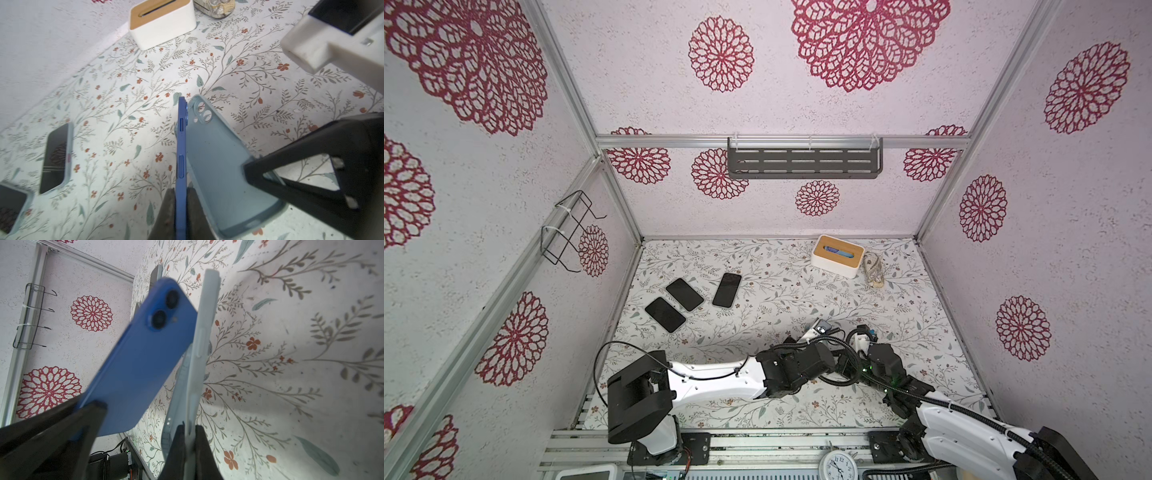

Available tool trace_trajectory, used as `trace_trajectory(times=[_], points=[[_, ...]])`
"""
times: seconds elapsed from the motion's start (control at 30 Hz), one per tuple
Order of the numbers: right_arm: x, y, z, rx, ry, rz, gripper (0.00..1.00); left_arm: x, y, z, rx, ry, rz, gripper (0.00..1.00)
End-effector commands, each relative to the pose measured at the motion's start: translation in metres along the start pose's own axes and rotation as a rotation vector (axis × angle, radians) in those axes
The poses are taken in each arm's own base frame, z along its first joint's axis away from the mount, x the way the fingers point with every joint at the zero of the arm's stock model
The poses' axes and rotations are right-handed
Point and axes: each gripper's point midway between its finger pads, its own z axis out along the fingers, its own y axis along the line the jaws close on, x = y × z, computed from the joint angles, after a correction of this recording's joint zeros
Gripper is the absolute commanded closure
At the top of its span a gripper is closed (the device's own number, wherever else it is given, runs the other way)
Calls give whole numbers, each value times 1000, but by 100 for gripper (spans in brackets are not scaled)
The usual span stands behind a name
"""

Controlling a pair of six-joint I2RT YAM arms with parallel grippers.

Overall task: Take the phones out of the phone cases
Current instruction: 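Lower the blue phone onto the table with the left gripper and release it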

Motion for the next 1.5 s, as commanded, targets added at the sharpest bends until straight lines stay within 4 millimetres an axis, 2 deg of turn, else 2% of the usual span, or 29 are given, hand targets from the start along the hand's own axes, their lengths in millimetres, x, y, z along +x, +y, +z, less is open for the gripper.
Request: trace_trajectory(times=[0.0,0.2,0.4,0.57,0.77,0.9,1.13,1.23,1.27,1.37,1.47], points=[[-8,-4,-2,18,-41,-24,100,3,32,-22,-154,8,71,98],[-9,3,0,-2,-32,-26,100,43,54,-29,-206,91,112,99],[0,14,9,-37,8,-13,100,82,55,-14,-258,207,243,100],[13,27,23,-54,52,-29,100,92,45,-4,-271,279,330,100],[13,29,29,-47,50,-23,100,106,31,-2,-244,358,364,100],[15,34,35,-43,76,-42,100,118,22,-1,-226,414,357,95],[18,29,41,4,109,-80,100,130,5,3,-190,442,304,72],[19,23,44,21,110,-76,100,131,3,3,-180,437,280,56],[20,21,45,26,111,-73,100,131,3,3,-176,433,265,46],[22,14,48,39,113,-68,100,126,8,-2,-189,412,210,29],[25,7,50,46,114,-52,100,117,20,-14,-199,374,122,19]])
